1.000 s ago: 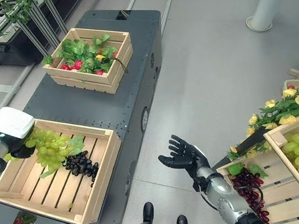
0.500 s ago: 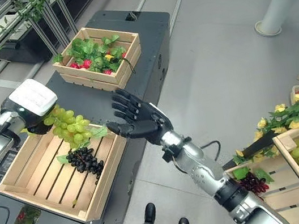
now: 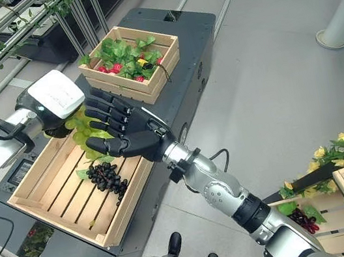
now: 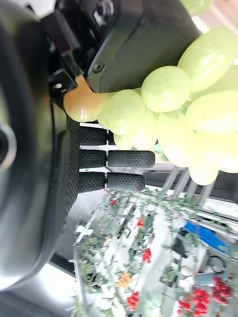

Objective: Pick up the fruits from the basket on one side to the basket on the other side

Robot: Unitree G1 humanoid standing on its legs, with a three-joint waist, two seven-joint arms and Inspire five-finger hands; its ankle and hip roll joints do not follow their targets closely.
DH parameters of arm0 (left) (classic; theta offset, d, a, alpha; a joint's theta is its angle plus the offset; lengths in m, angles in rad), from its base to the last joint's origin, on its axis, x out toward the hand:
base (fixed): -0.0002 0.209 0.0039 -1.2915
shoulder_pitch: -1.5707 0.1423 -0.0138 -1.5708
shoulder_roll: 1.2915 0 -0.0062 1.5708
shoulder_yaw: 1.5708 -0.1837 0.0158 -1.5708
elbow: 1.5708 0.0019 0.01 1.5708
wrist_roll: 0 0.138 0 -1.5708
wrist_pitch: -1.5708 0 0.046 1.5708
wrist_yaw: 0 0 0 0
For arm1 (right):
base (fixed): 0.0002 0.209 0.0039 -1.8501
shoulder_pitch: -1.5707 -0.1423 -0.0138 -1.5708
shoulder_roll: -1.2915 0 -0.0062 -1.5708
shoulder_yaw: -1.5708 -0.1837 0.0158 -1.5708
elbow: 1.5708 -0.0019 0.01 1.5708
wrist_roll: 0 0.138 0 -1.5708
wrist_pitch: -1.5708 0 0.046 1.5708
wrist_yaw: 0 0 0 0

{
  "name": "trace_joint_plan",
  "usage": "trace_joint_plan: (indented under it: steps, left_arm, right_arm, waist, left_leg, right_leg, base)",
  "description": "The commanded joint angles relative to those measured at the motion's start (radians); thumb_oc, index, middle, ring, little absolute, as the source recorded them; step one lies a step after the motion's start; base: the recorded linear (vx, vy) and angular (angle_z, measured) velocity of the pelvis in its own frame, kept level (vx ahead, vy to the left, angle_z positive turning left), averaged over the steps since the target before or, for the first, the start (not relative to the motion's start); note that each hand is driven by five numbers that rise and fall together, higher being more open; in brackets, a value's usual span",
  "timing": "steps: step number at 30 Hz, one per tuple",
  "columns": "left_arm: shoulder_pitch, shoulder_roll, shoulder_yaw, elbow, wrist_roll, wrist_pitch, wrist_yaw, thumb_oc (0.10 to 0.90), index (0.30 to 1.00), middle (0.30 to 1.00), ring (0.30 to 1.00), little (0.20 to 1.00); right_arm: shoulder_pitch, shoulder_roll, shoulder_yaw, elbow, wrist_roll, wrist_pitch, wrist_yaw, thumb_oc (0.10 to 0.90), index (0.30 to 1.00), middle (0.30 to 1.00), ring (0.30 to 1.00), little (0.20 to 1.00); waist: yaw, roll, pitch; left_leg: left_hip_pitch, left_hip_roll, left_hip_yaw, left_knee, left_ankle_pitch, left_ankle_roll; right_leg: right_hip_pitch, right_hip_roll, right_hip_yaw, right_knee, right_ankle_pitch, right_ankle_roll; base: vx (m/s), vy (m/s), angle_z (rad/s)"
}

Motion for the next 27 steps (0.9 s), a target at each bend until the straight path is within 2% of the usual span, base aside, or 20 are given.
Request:
trace_joint_plan:
  steps: [1, 6, 9, 14, 15, 17, 22, 27]
  left_arm:
    - [-0.136, -0.019, 0.012, 0.068, 0.007, 0.082, 0.015, 0.400, 0.300, 0.300, 0.300, 0.300]
    - [-0.144, -0.013, 0.012, 0.050, -0.007, 0.099, 0.003, 0.400, 0.300, 0.300, 0.300, 0.300]
    - [-0.149, -0.003, 0.016, 0.051, -0.060, 0.110, 0.005, 0.400, 0.300, 0.300, 0.300, 0.300]
    - [-0.154, -0.014, 0.014, 0.057, -0.093, 0.104, 0.034, 0.400, 0.300, 0.300, 0.300, 0.300]
    - [-0.164, -0.018, 0.011, 0.043, -0.093, 0.105, 0.022, 0.400, 0.300, 0.300, 0.300, 0.300]
    - [-0.150, -0.030, 0.024, 0.033, -0.083, 0.110, 0.012, 0.400, 0.300, 0.300, 0.300, 0.300]
    - [-0.126, -0.043, 0.048, 0.008, -0.074, 0.135, -0.025, 0.400, 0.300, 0.300, 0.300, 0.300]
    - [-0.079, -0.041, 0.090, 0.020, -0.067, 0.129, -0.007, 0.400, 0.300, 0.300, 0.300, 0.300]
  right_arm:
    - [-0.014, 0.051, -0.009, -0.076, 0.024, -0.050, 0.025, 0.800, 0.900, 0.900, 0.900, 0.900]
    - [-0.012, 0.040, -0.013, -0.083, 0.015, -0.046, 0.025, 0.800, 0.900, 0.900, 0.900, 0.900]
    - [-0.010, 0.022, -0.016, -0.091, -0.064, -0.061, -0.031, 0.800, 0.900, 0.900, 0.900, 0.900]
    - [-0.010, 0.009, -0.016, -0.077, -0.099, -0.073, -0.090, 0.800, 0.900, 0.900, 0.900, 0.900]
    - [-0.007, 0.016, -0.022, -0.064, -0.126, -0.107, -0.140, 0.800, 0.900, 0.900, 0.900, 0.900]
    - [-0.009, 0.029, -0.032, -0.056, -0.135, -0.134, -0.178, 0.800, 0.900, 0.900, 0.900, 0.900]
    - [-0.025, 0.051, -0.050, -0.096, -0.148, -0.217, -0.222, 0.800, 0.900, 0.900, 0.900, 0.900]
    - [-0.036, 0.061, -0.090, -0.170, -0.175, -0.317, -0.281, 0.800, 0.900, 0.900, 0.900, 0.900]
  waist:
    - [0.005, -0.003, -0.199]
    - [0.005, -0.003, -0.204]
    - [0.002, -0.003, -0.211]
    - [-0.003, -0.004, -0.212]
    - [-0.004, -0.002, -0.213]
    - [-0.004, -0.002, -0.212]
    - [-0.005, 0.004, -0.210]
    - [-0.003, 0.009, -0.210]
  left_leg:
    - [0.037, -0.029, 0.034, 0.006, -0.127, -0.015]
    - [0.037, -0.030, 0.031, 0.002, -0.125, -0.015]
    - [0.035, -0.028, 0.034, 0.001, -0.125, -0.016]
    - [0.038, -0.027, 0.044, 0.003, -0.128, -0.015]
    - [0.039, -0.026, 0.047, 0.002, -0.127, -0.016]
    - [0.039, -0.024, 0.050, 0.002, -0.129, -0.015]
    - [0.041, -0.023, 0.052, 0.002, -0.132, -0.014]
    - [0.044, -0.024, 0.052, 0.003, -0.137, -0.012]
  right_leg:
    - [-0.050, -0.040, -0.025, 0.012, 0.028, 0.041]
    - [-0.052, -0.041, -0.028, 0.010, 0.030, 0.043]
    - [-0.055, -0.043, -0.028, 0.008, 0.032, 0.045]
    - [-0.057, -0.044, -0.025, 0.011, 0.030, 0.046]
    - [-0.056, -0.043, -0.025, 0.009, 0.032, 0.046]
    - [-0.057, -0.044, -0.022, 0.009, 0.032, 0.046]
    - [-0.058, -0.044, -0.017, 0.009, 0.031, 0.045]
    - [-0.059, -0.045, -0.011, 0.011, 0.027, 0.046]
  base:
    - [0.00, -0.004, 0.04]
    - [0.00, -0.001, 0.01]
    - [0.00, 0.000, 0.00]
    - [0.00, 0.000, 0.00]
    - [0.00, 0.000, 0.00]
    - [0.00, 0.000, 0.00]
    - [0.00, 0.000, 0.00]
    - [0.00, 0.000, 0.00]
